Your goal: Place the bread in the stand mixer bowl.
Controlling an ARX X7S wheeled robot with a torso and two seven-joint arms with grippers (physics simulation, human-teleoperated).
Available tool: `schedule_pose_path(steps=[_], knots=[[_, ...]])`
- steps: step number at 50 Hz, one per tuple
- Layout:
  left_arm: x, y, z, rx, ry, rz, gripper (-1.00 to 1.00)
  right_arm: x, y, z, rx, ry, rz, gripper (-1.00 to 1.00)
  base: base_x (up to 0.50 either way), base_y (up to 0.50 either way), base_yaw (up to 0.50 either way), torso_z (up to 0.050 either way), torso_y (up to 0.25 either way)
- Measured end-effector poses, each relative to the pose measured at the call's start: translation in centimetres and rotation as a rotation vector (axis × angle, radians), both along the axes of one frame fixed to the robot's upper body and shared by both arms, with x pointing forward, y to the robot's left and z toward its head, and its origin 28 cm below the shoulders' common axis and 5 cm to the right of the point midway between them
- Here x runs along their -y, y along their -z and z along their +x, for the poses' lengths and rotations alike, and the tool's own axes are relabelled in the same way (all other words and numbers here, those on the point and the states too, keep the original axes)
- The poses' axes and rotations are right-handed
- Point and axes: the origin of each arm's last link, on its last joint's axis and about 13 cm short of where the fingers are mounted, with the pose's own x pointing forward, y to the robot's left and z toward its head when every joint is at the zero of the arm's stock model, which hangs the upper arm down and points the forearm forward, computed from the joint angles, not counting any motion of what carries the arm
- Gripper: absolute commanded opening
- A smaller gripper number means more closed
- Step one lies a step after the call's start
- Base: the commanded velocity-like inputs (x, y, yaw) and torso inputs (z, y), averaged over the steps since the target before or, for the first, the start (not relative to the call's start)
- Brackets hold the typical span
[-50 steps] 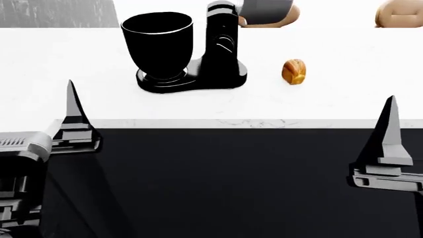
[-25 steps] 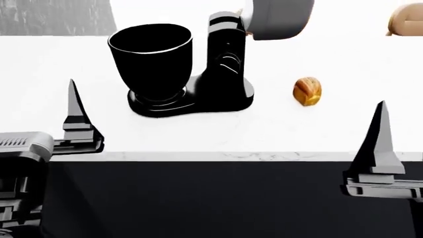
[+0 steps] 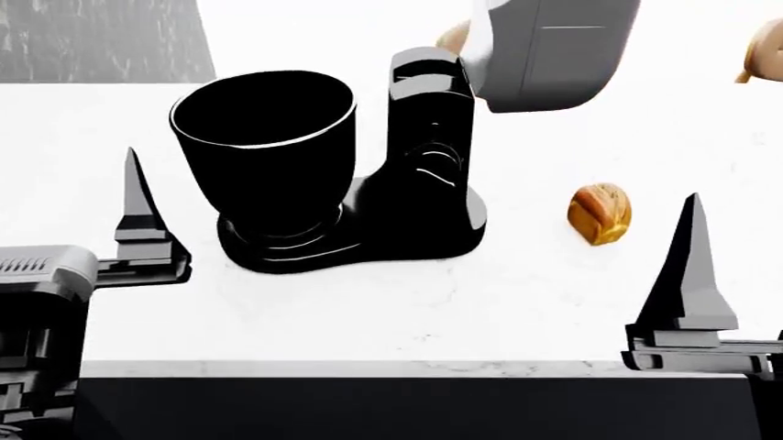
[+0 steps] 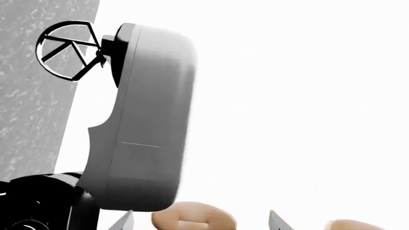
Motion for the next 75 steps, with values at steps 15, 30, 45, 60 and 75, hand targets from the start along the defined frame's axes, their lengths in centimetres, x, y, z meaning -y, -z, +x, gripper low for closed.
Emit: schedule_pose_path(steps=[15,30,45,60,75], knots=[[0.0,0.0,0.0,0.000,-0.002,0.000,1.00,0.0,0.0,-0.1,-0.004,-0.004,-0.001,1.00,0.00,0.00,0.00,0.000,0.000],[-0.2,-0.1,-0.2,0.005,-0.008,-0.005,1.00,1.6,-1.1,3.9,-0.248,0.019,0.018,1.00,0.00,0.00,0.00,0.000,0.000],[-0.2,0.0,-0.2,0.004,-0.011,-0.007,1.00,2.8,-1.9,6.1,-0.400,0.048,0.018,1.00,0.00,0.00,0.00,0.000,0.000],[-0.2,-0.1,-0.2,0.004,-0.011,-0.008,1.00,3.9,-1.8,8.5,-0.543,0.042,-0.020,1.00,0.00,0.00,0.00,0.000,0.000],[-0.1,0.0,-0.1,0.001,-0.007,-0.009,1.00,5.2,-0.5,12.3,-0.732,-0.014,-0.063,1.00,0.00,0.00,0.00,0.000,0.000]])
